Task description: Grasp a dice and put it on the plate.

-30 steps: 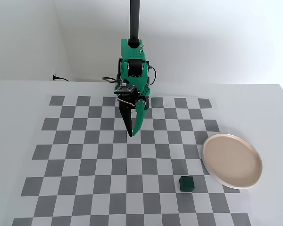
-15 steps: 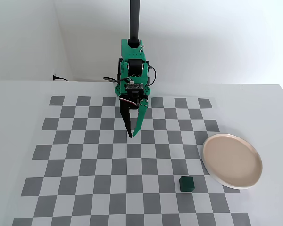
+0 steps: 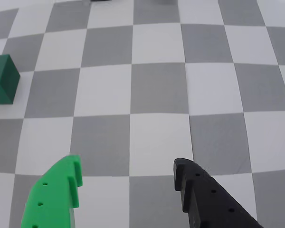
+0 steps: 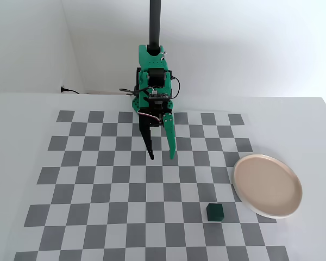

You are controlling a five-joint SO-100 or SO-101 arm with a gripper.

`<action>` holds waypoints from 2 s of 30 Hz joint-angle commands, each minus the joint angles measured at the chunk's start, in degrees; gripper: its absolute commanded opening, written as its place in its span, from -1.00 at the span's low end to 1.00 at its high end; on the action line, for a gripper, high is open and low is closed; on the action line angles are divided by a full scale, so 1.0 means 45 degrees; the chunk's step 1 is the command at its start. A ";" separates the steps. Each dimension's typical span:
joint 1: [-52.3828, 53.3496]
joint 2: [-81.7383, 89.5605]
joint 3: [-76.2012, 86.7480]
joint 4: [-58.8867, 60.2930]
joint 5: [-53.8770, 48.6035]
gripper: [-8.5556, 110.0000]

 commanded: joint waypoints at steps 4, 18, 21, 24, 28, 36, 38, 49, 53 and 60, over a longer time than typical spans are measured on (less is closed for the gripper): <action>-0.0586 -0.0059 -0.0703 -0.0625 -0.0176 -0.53; -0.0840 -0.6563 -0.4668 -0.2578 -0.0098 -0.54; -0.1016 -0.7461 -0.5449 -0.2598 -0.0332 -0.55; -0.1367 -0.7930 -0.6152 -0.2383 -0.0645 -0.56; -0.1934 -0.8750 -0.7188 -0.2227 -0.0820 -0.53; -0.2930 -1.1094 -0.9434 -0.1777 -0.0898 -0.54; -0.3203 -1.1523 -0.9844 -0.1660 -0.0801 -0.55; -0.4043 -1.4082 -1.1504 -0.1992 -0.1074 -0.54; -0.4199 -1.5098 -1.2363 -0.2148 -0.1094 -0.54; -0.4434 -1.6641 -1.3262 -0.2617 -0.1055 -0.53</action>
